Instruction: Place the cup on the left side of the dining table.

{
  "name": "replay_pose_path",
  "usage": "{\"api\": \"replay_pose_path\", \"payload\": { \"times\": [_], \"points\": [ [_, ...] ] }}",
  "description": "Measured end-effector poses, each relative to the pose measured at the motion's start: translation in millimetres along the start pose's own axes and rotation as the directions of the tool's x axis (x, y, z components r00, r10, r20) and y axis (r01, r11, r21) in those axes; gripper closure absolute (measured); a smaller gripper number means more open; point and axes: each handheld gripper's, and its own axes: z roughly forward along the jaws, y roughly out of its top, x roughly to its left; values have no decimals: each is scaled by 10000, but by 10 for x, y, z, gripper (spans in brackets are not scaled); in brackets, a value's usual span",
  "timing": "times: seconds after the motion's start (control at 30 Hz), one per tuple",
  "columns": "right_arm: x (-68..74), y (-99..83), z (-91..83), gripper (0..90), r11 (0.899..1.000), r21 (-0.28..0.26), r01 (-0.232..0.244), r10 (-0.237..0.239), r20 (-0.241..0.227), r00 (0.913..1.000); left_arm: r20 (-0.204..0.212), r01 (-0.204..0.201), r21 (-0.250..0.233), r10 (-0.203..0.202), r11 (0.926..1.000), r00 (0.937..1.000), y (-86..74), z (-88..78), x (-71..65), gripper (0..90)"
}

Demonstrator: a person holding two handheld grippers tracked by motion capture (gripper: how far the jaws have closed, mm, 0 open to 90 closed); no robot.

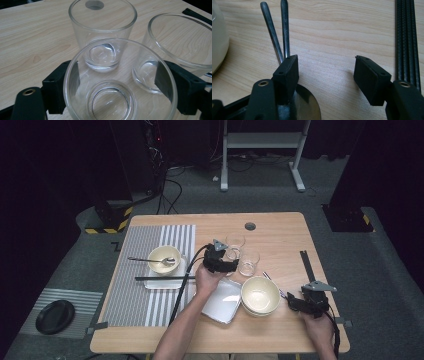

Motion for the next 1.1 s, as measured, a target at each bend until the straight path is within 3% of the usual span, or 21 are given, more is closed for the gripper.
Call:
{"api": "replay_pose_path", "payload": {
  "times": [0.4, 0.7, 0.77, 1.1],
  "points": [
    [1, 0, 0, 367, 10000, 4, -20, 20, -10, 10000, 46, -108, 160, 107, 9998, 9999, 6, -23, 14, 185],
    [0, 0, 0, 367, 10000, -2, 4, -4, -1, 10000, 174, 459, 33, -459, 9989, 9988, 55, -112, 50, 185],
    [-8, 1, 0, 367, 10000, -17, 89, -89, 12, 10000, 181, 240, 73, -241, 9997, 9995, 66, -135, 66, 185],
    [-7, 1, 0, 367, 10000, -18, 78, -78, 11, 10000, 398, 268, 132, -273, 9996, 9988, 76, -216, 56, 185]
  ]
}}
